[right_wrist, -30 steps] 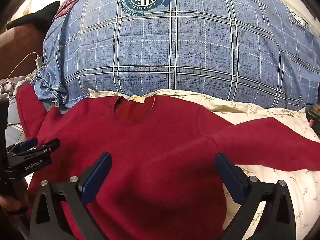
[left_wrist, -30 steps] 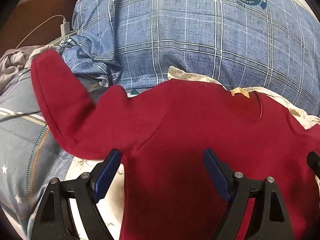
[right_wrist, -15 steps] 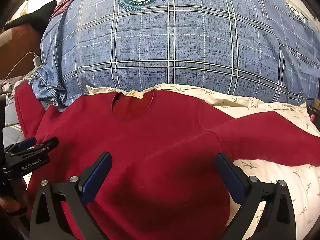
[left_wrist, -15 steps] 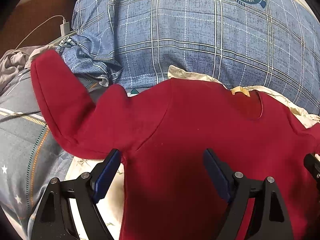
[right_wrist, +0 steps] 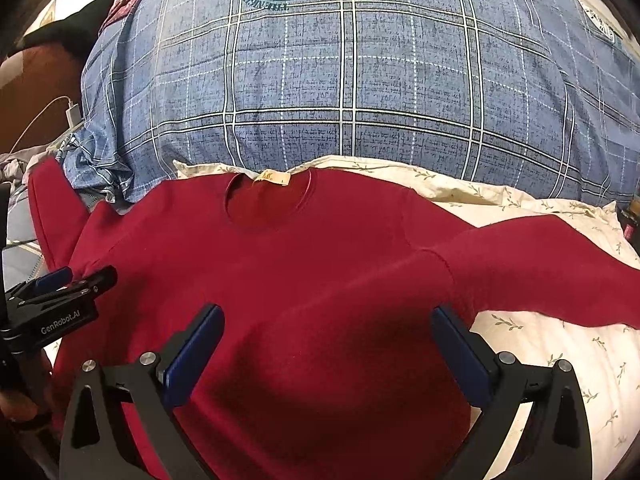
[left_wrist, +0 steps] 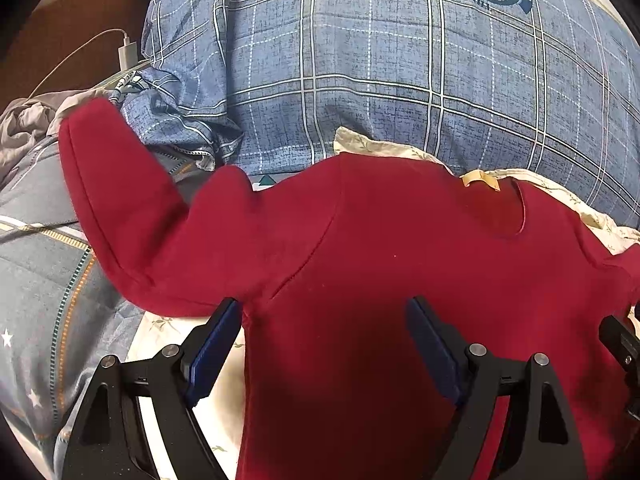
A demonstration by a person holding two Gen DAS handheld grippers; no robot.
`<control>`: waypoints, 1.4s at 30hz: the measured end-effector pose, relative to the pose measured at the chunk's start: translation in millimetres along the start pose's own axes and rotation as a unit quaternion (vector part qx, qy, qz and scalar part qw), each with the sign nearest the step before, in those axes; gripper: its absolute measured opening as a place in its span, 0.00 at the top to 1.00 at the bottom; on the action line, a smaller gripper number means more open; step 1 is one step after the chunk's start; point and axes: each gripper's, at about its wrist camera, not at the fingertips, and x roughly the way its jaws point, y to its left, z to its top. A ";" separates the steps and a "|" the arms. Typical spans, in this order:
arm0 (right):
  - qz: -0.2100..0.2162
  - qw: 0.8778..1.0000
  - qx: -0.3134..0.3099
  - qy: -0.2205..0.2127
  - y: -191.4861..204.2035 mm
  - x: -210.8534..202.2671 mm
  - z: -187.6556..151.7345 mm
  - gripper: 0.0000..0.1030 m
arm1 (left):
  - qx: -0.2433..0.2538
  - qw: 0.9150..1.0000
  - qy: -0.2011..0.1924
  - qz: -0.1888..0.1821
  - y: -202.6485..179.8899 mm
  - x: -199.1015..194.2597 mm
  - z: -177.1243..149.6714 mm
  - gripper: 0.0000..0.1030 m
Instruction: Fold small clothes
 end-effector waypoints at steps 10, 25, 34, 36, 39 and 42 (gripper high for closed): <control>0.011 1.000 0.002 0.008 4.5 -2.0 -2.8 0.00 | -0.002 1.000 0.000 0.000 0.5 0.8 -0.5 0.18; 0.015 1.000 0.001 0.011 7.0 -2.8 -3.8 0.00 | -0.005 1.000 0.003 -0.010 0.8 2.8 -0.4 0.18; 0.012 1.000 -0.008 0.013 10.5 -2.1 -5.0 0.00 | -0.002 1.000 0.000 -0.017 0.1 1.8 -0.4 0.16; 0.013 1.000 -0.009 0.014 9.9 -1.7 -4.9 0.00 | -0.001 1.000 -0.001 -0.017 -0.1 1.0 -0.5 0.15; 0.014 1.000 -0.006 0.016 8.9 -0.3 -5.0 0.00 | 0.002 1.000 -0.006 -0.016 -0.6 -0.9 -0.2 0.15; 0.015 1.000 -0.003 0.020 8.6 0.3 -5.1 0.00 | 0.002 1.000 -0.005 -0.005 0.8 1.3 -1.1 0.15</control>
